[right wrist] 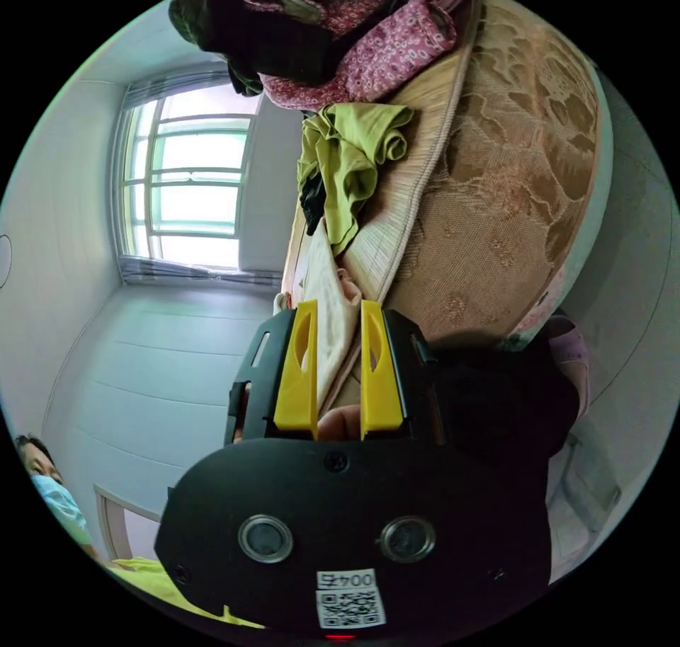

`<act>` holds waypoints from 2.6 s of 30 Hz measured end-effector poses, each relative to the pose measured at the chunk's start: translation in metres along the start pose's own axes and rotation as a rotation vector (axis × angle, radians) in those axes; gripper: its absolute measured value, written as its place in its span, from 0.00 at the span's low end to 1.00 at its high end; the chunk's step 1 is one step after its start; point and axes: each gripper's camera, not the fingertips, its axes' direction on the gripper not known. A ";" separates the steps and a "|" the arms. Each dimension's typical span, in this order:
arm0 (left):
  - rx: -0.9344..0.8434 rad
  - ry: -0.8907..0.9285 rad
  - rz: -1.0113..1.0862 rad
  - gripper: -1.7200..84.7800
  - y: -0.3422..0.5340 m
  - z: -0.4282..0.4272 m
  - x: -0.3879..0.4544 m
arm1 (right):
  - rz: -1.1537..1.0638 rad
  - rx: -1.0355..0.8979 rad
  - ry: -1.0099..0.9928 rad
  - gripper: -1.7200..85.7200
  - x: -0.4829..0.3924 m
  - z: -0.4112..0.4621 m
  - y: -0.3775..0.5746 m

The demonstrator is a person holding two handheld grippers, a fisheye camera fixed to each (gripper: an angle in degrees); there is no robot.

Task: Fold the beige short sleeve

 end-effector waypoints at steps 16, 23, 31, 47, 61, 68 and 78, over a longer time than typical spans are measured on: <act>-0.048 -0.074 -0.001 0.04 -0.015 -0.003 -0.002 | -0.129 -0.119 0.300 0.04 -0.039 0.034 -0.011; 0.008 -0.001 0.077 0.03 -0.016 -0.033 0.015 | -0.195 -0.109 0.268 0.08 -0.065 0.026 0.010; -0.089 -0.554 0.768 0.03 -0.008 0.070 0.191 | -0.885 -0.164 0.750 0.02 -0.198 0.141 0.088; -0.408 -0.925 0.958 0.03 0.021 0.235 0.204 | -1.069 -0.378 0.892 0.01 -0.166 0.263 0.158; -0.192 -0.696 0.927 0.14 -0.020 0.217 0.262 | -1.055 -0.287 0.665 0.11 -0.214 0.243 0.119; -0.405 -0.832 0.878 0.13 -0.037 0.285 0.220 | -1.042 -0.458 0.766 0.12 -0.163 0.297 0.087; -0.338 -0.788 0.842 0.13 -0.090 0.302 0.246 | -1.047 -0.436 0.743 0.09 -0.172 0.308 0.018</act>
